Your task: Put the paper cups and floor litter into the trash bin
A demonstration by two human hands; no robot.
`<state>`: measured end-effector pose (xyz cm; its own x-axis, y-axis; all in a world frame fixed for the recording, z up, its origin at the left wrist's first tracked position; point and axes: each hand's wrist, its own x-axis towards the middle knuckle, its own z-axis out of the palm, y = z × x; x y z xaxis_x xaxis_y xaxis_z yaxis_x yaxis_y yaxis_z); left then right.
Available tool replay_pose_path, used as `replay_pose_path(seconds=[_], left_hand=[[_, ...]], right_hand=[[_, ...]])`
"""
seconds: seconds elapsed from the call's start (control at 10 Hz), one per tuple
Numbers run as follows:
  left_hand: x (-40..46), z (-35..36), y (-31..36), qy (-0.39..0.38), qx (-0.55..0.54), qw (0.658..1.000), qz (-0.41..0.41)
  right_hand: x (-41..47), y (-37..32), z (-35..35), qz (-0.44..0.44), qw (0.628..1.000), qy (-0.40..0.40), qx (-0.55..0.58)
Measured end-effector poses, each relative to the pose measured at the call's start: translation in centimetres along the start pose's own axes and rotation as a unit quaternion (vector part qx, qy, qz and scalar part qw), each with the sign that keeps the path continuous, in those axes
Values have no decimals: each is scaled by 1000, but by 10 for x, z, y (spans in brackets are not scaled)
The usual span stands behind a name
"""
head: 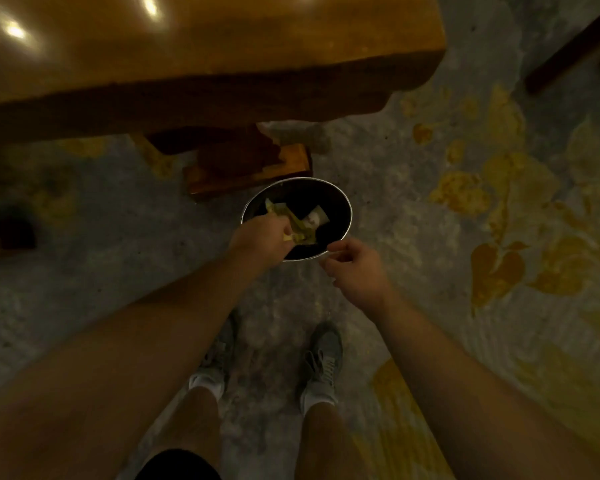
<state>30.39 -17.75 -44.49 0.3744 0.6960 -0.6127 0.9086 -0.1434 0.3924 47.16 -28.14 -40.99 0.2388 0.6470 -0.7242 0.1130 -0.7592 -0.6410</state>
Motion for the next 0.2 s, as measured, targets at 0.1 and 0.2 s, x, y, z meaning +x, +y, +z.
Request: replay_pose_path(seconds=[0.1,0.2], left_hand=[[-12,0,-3,8,2,1000,1],[-39,-14,-4,38,-7,999,7]], right_hand=[[-7,-3,-1,-17,1000,0,-6],[-31,-15,-9,-55,998,-1,-41]])
